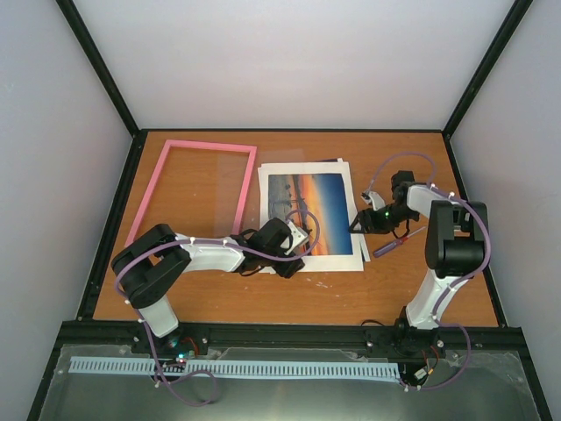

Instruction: Take the photo out of the frame

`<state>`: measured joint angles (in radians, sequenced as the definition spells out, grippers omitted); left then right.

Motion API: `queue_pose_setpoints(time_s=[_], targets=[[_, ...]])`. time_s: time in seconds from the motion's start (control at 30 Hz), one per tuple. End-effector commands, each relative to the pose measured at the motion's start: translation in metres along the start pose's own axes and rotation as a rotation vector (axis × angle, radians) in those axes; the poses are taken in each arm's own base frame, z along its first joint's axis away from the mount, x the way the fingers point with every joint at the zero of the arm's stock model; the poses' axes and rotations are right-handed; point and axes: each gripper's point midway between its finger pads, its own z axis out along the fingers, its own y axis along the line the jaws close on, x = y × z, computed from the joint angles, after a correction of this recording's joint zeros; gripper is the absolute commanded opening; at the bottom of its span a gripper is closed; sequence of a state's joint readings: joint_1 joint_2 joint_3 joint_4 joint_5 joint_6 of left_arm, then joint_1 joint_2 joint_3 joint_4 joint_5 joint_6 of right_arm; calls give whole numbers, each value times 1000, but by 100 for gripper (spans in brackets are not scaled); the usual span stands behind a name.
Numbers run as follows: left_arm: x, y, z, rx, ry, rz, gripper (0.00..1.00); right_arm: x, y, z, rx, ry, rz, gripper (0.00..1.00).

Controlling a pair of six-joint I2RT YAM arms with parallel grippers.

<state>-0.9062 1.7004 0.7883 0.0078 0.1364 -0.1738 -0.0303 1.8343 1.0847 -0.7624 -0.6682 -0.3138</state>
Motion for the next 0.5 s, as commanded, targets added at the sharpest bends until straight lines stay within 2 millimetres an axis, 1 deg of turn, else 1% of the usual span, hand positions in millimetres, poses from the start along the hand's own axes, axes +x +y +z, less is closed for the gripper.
queue_pose_setpoints(time_s=[0.0, 0.27, 0.47], targets=[[13, -3, 7, 7, 37, -4, 63, -4, 5, -8, 25, -30, -43, 61], [14, -3, 8, 6, 41, -6, 63, 0, 6, -7, 18, -24, -42, 60], [14, -3, 8, 7, 40, -6, 63, 7, 3, 6, -24, 24, -3, 60]])
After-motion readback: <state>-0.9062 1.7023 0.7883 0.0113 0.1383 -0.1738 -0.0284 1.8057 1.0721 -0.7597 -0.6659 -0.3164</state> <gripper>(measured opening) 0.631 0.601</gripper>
